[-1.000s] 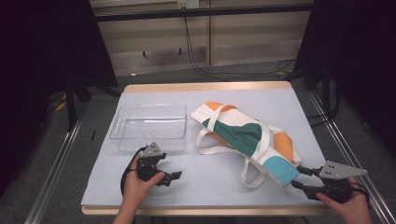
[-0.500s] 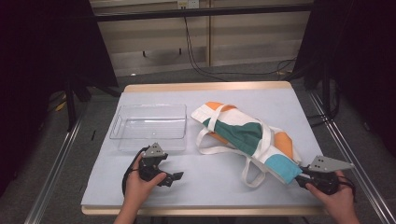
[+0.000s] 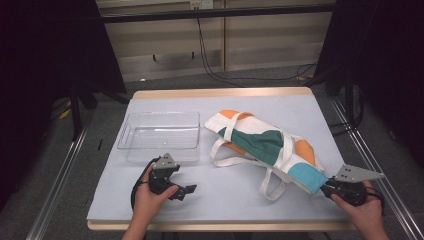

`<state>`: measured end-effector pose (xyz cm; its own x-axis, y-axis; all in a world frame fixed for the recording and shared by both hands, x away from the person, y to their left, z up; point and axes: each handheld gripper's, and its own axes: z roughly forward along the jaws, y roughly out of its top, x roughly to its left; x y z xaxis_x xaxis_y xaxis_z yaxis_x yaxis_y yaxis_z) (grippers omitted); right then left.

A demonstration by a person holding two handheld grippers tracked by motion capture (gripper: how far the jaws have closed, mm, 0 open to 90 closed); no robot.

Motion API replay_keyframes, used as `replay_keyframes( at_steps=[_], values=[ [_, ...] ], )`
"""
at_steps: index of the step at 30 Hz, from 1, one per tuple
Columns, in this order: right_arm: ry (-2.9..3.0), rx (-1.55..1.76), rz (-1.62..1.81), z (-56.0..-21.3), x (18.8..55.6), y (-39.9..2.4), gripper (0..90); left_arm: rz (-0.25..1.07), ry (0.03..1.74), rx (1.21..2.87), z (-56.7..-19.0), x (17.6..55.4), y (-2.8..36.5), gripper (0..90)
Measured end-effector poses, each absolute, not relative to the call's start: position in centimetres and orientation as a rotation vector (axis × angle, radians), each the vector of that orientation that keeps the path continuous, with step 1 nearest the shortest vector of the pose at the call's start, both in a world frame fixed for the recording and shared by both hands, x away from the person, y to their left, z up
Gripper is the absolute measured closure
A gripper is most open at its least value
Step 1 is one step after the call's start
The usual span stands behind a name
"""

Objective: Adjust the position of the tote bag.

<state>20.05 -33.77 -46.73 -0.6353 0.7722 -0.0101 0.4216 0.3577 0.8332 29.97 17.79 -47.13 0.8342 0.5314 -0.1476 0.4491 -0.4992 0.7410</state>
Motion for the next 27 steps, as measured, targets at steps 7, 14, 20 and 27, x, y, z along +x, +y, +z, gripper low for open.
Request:
replay_keyframes(
  at_steps=[7, 14, 20, 27],
  values=[
    [2.179, 1.136, 1.233, -47.1, 20.9, -35.6, 86.3, 0.119, 0.711, 2.164, -47.2, 30.0, 17.6, 2.0],
    [2.152, 1.156, 1.241, -47.3, 21.5, -36.6, 86.2, 0.111, 0.708, 2.168, -47.2, 29.9, 17.2, 2.3],
    [2.146, 1.174, 1.234, -47.3, 21.9, -37.1, 86.2, 0.096, 0.691, 2.170, -47.2, 30.0, 16.6, 2.2],
    [2.122, 1.207, 1.226, -47.4, 22.7, -37.9, 86.2, 0.081, 0.661, 2.162, -47.2, 29.9, 15.9, 1.8]
  ],
)
